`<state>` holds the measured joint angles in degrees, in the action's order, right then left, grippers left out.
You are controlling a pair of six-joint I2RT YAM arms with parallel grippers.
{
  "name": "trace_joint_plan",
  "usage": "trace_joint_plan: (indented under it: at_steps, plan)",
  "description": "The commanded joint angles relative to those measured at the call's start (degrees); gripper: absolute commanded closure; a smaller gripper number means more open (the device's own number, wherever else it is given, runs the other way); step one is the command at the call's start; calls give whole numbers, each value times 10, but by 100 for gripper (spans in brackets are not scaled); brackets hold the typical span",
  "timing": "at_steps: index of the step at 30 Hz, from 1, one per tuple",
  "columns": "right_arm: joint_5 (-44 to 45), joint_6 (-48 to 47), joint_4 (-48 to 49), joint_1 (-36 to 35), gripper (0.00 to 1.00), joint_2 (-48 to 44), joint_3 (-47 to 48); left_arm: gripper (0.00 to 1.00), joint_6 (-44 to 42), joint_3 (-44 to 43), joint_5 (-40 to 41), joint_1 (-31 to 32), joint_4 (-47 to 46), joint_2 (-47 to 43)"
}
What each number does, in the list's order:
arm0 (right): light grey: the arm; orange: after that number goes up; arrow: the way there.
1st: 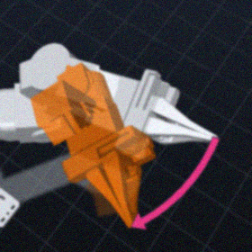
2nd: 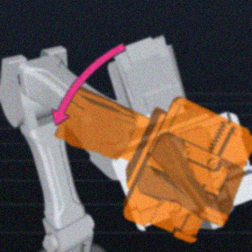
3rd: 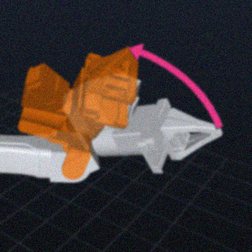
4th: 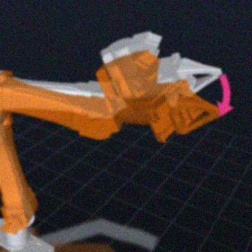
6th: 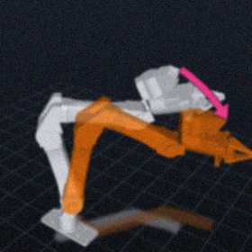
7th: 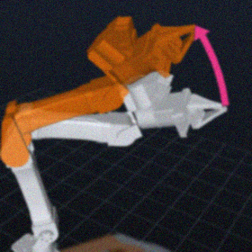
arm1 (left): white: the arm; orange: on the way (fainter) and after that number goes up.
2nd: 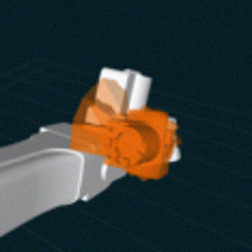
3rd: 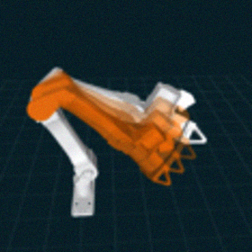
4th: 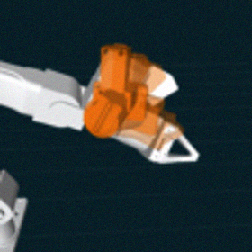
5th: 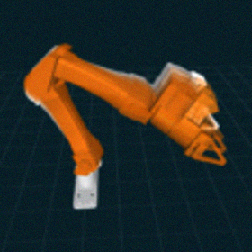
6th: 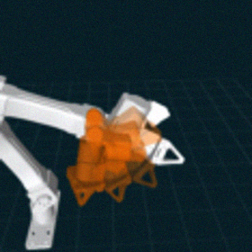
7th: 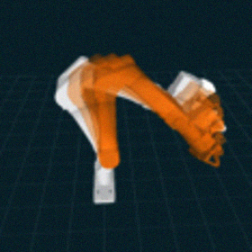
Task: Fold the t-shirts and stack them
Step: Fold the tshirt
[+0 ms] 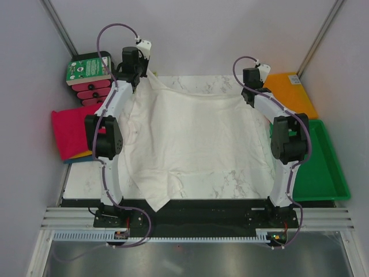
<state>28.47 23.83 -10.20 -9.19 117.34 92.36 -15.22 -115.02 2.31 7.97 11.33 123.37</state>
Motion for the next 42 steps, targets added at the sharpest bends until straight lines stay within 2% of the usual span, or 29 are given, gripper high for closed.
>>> trace_joint_plan:
  at_steps: [1, 9, 15, 27, 42]
  plan:
    - [17, 5, 0, 12, 100, 27, 50, 98, -30, -56, 19, 19, 3, 36]
    - [1, 6, -11, 32, 100, 80, 112, 98, -30, -122, 35, 30, 15, 86]
    - [-16, 12, -14, 31, 100, 66, 121, 98, -21, -108, 38, 32, 30, 56]
    - [-6, 27, 25, 15, 100, -109, -83, 98, 14, 105, 22, 32, 29, -138]
    - [19, 58, 18, 6, 100, -196, -251, 98, 32, 333, 0, 31, 36, -285]
